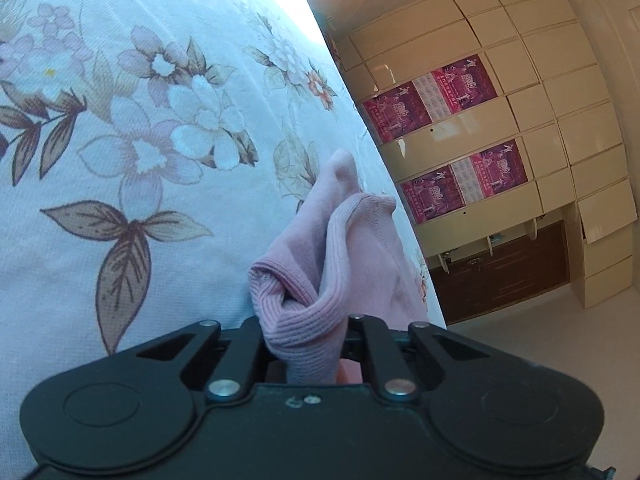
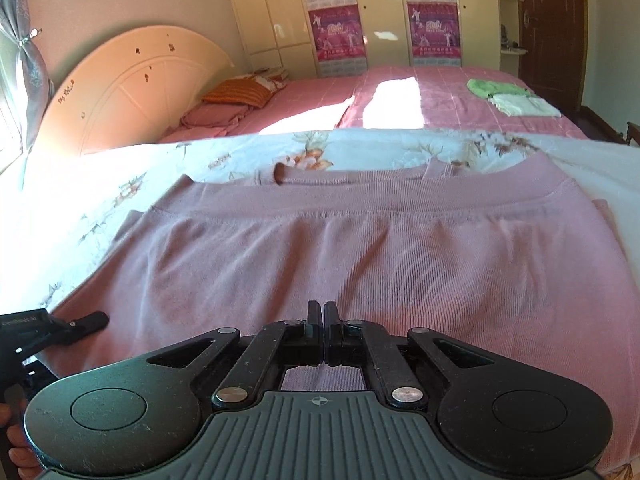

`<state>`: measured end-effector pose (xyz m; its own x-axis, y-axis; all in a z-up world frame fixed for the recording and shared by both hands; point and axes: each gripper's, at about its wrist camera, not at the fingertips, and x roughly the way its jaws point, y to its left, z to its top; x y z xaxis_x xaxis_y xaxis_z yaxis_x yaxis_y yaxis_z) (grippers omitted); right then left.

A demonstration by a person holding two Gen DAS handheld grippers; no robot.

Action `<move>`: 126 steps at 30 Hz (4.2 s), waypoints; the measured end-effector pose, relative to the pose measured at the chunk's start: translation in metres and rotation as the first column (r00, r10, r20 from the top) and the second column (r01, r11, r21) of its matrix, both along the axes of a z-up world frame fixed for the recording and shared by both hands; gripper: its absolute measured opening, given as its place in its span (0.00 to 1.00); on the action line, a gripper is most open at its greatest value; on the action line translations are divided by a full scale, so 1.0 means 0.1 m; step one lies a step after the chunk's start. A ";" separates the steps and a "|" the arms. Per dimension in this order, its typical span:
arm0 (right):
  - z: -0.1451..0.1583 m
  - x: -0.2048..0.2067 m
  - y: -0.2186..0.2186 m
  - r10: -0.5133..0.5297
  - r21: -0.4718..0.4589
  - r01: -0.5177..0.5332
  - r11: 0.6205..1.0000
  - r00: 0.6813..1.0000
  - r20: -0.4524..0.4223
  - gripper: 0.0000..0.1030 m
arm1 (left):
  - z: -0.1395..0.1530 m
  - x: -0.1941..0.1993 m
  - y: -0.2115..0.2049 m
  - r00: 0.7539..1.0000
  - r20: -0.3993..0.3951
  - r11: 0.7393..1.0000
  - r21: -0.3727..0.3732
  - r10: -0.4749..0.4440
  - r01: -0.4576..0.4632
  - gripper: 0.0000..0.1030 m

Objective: Fold small clothes

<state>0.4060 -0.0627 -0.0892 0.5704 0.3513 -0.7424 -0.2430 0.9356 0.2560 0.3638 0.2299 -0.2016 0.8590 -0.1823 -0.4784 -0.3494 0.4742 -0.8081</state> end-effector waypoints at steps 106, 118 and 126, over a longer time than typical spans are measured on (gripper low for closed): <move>0.24 -0.57 -2.56 -0.057 0.316 0.057 0.947 0.998 -0.007 0.04 | 0.82 0.59 -2.61 0.829 -0.310 0.594 0.585 -0.465 0.552 0.60; -0.10 -0.74 -2.46 -0.040 0.160 0.039 0.986 0.999 0.005 0.03 | 0.73 0.49 -2.54 0.821 -0.331 0.592 0.573 -0.465 0.567 0.66; 0.44 -0.78 -2.33 -0.025 0.051 0.015 0.999 0.981 0.191 0.04 | 1.23 0.37 -2.65 0.821 -0.185 0.582 0.623 -0.540 0.523 0.50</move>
